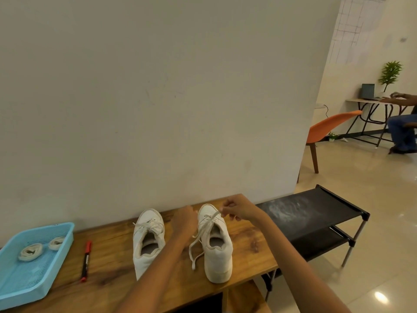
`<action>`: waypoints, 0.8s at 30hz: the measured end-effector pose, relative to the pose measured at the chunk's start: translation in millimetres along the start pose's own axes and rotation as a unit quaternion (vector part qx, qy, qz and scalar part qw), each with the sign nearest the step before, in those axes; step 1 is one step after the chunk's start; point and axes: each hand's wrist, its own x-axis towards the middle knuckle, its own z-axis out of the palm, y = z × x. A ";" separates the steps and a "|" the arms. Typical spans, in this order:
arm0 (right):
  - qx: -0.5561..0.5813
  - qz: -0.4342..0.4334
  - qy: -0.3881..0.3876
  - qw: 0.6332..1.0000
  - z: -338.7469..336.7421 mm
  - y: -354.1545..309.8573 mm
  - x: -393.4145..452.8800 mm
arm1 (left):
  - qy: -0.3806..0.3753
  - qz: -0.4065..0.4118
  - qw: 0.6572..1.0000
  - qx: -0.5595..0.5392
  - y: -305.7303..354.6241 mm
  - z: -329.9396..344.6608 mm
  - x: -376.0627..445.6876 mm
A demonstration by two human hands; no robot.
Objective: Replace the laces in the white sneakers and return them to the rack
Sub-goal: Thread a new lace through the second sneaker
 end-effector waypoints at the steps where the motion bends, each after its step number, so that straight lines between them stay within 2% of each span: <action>1: -0.003 -0.013 -0.027 1.000 4.9 -3.8 -1.0 | 0.025 0.040 0.997 -0.069 8.2 -3.2 1.2; 2: -0.012 -0.026 -0.040 0.999 9.4 -7.2 -1.4 | 0.004 0.065 0.981 -0.181 16.7 -5.7 2.5; 3: -0.025 -0.034 -0.046 0.998 14.4 -9.0 -0.6 | -0.050 0.070 0.957 -0.277 24.3 -7.9 0.8; 4: -0.037 -0.039 -0.050 0.997 18.5 -10.2 0.0 | -0.106 0.061 0.939 -0.321 28.8 -8.9 -1.2; 6: -0.052 -0.041 -0.066 0.996 22.9 -11.2 0.9 | -0.172 0.054 0.944 -0.276 31.8 -6.2 -2.8; 8: -0.071 -0.029 -0.083 0.994 22.4 -7.8 1.4 | -0.195 0.058 0.957 -0.206 27.2 -5.0 -4.2; 12: -0.045 -0.033 -0.008 0.998 14.8 4.4 1.5 | -0.303 0.044 0.916 -0.260 12.4 -9.1 -3.7; 14: -0.025 -0.046 0.014 0.999 15.4 7.9 2.6 | -0.265 0.059 0.925 -0.265 8.3 -4.7 -1.6; 16: -0.029 -0.047 0.041 0.998 20.2 9.2 6.7 | -0.168 0.057 0.939 -0.296 9.1 3.0 0.9; 19: -0.105 -0.036 0.129 0.985 29.1 13.8 12.4 | -0.020 0.013 0.920 -0.391 14.3 16.4 2.2; 20: -0.154 -0.016 0.134 0.979 33.7 17.0 12.4 | 0.016 -0.003 0.912 -0.411 16.6 21.4 2.1; 22: -0.246 0.035 0.093 0.964 48.2 25.7 12.8 | 0.057 -0.028 0.901 -0.430 20.6 34.5 0.3; 24: -0.306 0.062 0.080 0.947 65.9 33.4 12.6 | 0.086 -0.052 0.901 -0.421 24.2 47.3 -5.2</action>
